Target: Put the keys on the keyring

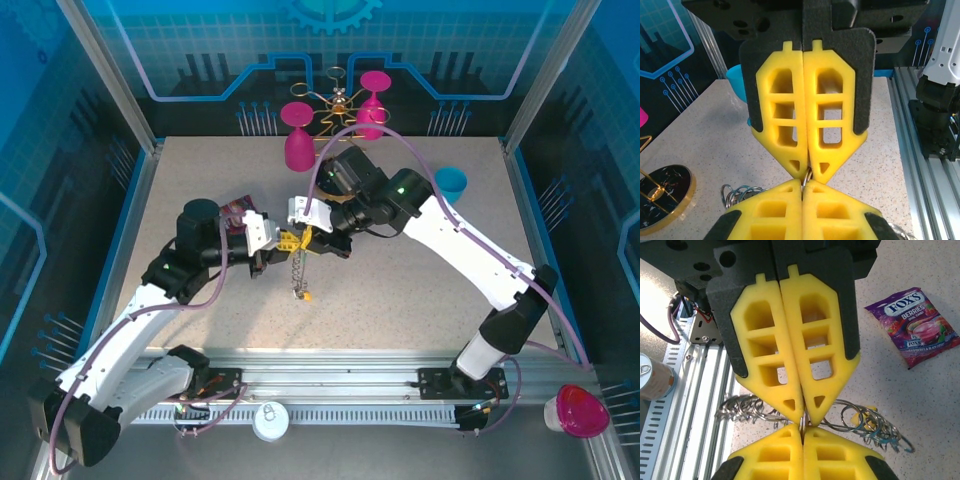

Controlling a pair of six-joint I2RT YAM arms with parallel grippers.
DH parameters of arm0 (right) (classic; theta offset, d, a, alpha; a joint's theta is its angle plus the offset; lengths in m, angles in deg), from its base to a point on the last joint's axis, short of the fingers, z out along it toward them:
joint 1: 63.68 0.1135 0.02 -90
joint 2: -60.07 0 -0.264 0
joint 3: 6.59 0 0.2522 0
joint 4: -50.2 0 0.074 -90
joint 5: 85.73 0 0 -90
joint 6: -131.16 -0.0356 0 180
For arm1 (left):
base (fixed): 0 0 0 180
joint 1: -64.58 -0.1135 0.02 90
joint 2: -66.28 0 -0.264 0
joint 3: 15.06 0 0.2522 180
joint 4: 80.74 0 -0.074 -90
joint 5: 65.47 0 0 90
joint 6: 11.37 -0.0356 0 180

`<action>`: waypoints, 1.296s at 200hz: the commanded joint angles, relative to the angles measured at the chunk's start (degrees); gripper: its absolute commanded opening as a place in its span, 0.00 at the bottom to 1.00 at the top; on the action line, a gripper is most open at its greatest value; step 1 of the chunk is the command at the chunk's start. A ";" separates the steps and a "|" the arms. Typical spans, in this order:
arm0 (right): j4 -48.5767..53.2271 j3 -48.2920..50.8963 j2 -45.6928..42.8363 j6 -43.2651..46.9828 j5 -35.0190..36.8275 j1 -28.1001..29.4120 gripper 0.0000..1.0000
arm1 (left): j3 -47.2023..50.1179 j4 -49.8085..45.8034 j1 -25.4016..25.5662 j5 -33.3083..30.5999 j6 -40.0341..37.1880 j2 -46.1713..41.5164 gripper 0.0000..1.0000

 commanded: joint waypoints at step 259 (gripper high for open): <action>-35.71 29.68 -16.03 -29.31 -9.52 -5.14 0.00 | 9.42 33.64 0.39 0.56 23.96 -4.56 0.00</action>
